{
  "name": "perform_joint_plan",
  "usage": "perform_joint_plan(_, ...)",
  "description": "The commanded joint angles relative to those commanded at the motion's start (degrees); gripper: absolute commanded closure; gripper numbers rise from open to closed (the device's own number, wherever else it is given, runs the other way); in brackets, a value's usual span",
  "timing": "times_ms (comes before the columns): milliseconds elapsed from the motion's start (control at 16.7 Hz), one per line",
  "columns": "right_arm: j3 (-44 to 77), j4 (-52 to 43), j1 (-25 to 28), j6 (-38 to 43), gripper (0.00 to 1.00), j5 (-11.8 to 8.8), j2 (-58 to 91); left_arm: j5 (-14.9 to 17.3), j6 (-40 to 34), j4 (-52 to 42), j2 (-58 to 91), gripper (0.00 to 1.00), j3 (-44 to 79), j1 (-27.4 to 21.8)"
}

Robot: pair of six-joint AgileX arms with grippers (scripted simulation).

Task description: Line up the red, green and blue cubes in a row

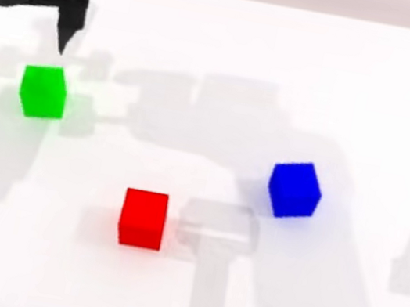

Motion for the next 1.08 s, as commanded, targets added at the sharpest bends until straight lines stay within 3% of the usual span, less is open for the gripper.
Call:
perform_joint_plan(240,-7.3,6.1,-2.3,-1.9,0.0,-2.2,-7.2,0.1,-0.6,-3.8,6.6,0.0,5.9,-0.3)
perform_joint_plan(660,-7.7,6.4,-2.4,-2.0,0.0,-2.3,-7.6,0.1,-0.6,-3.9,7.3,0.0,6.3,0.0)
perform_joint_plan(1080,-7.7,6.4,-2.4,-2.0,0.0,-2.3,-7.6,0.1,-0.5,8.2,9.0,0.0,-3.8,-0.2)
